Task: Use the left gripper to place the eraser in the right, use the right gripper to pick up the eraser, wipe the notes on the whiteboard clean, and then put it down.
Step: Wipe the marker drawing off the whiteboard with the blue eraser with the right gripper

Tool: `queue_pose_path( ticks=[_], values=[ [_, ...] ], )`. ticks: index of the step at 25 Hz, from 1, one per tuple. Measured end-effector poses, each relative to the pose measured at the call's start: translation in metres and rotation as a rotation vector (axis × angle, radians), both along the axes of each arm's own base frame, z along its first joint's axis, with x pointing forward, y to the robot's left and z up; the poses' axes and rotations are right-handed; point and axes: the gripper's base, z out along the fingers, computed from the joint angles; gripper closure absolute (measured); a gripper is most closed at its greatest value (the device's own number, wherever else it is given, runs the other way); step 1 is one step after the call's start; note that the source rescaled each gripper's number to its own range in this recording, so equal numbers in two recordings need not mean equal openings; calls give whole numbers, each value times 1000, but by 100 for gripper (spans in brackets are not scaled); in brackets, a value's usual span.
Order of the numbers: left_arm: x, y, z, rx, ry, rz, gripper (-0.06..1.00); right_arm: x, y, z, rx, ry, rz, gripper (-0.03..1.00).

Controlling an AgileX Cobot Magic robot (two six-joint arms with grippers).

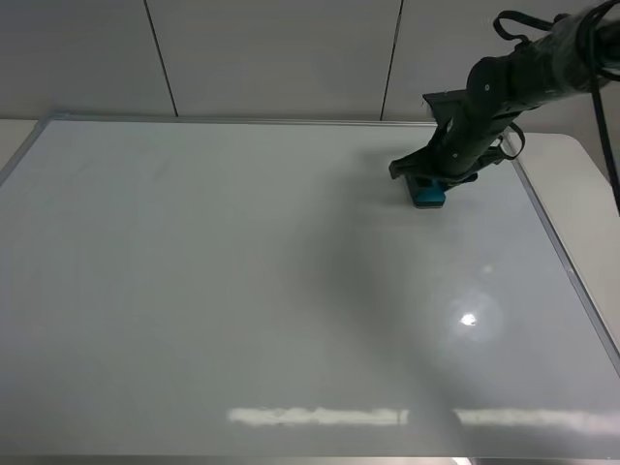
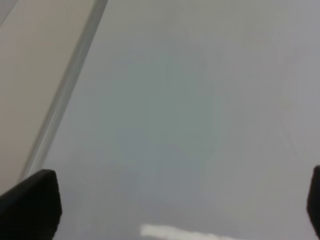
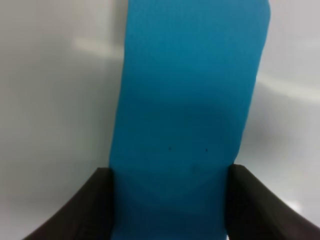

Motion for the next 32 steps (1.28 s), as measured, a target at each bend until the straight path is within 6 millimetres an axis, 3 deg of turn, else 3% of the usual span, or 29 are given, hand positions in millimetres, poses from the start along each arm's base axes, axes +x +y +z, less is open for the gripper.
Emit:
queue_pose_path(
  ticks=[1,4,13,19,28,32],
  values=[
    [0,0,0,0,0,0,-6,-1,17,0,31,-28,18,94],
    [0,0,0,0,0,0,-6,-4,35,-2,56,-55,46,94],
    [0,0,0,0,0,0,-6,-5,36,-2,39,-52,33,94],
    [0,0,0,0,0,0,-6,-1,13,-2,21,-11,-51,94],
    [0,0,0,0,0,0,-6,6,-45,0,-18,36,-183,94],
    [0,0,0,0,0,0,-6,6,-49,9,-29,25,-173,94]
  ],
)
